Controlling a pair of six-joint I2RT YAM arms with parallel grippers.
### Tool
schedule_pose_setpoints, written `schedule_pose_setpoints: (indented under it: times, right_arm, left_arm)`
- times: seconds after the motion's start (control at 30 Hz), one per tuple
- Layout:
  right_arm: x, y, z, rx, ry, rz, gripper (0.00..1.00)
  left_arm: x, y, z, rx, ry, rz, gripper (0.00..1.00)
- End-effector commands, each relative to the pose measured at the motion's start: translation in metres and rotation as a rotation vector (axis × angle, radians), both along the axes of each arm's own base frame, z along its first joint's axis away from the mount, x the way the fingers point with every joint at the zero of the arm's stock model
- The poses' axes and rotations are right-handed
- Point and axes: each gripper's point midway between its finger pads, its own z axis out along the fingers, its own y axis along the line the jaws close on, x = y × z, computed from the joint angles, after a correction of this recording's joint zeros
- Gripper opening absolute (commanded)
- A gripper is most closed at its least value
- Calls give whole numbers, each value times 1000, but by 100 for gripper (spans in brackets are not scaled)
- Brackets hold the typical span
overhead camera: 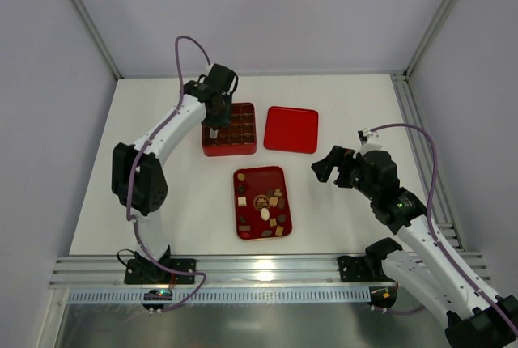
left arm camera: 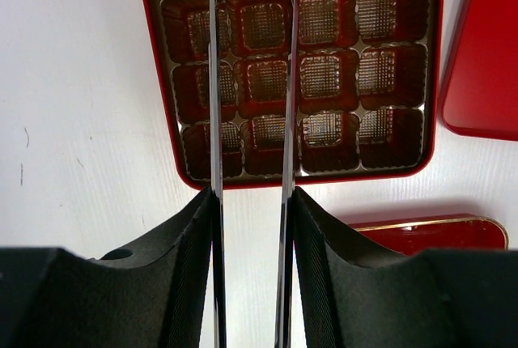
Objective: Pack the chocolate
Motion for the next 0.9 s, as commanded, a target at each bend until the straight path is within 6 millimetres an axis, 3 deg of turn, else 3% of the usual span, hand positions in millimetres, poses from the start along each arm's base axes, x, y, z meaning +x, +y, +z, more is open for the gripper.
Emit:
schedule_pose_setpoints:
  times: [0.0,0.13,0.23,0.6,0.87]
  right_arm:
    - [4,2,21,21,-57,2,100]
    - [5,1,20,19,-56,-3,100]
    - [5,2,19,18,-56,-2,100]
    - [4,0,15,19,-52,-13,100]
    - [2,-1,12,22,-48,-17,100]
  left_arm:
    - [-9,-7,55,-83,-109,-32,41]
    - [-43,-19,70,-133,-121,-82,41]
    - [-71,-38,70,-164,-110,-139,41]
    - [-193,-83,43,-200,-30,-326,40]
    - [-244,-100,23,-204,29,-402,40]
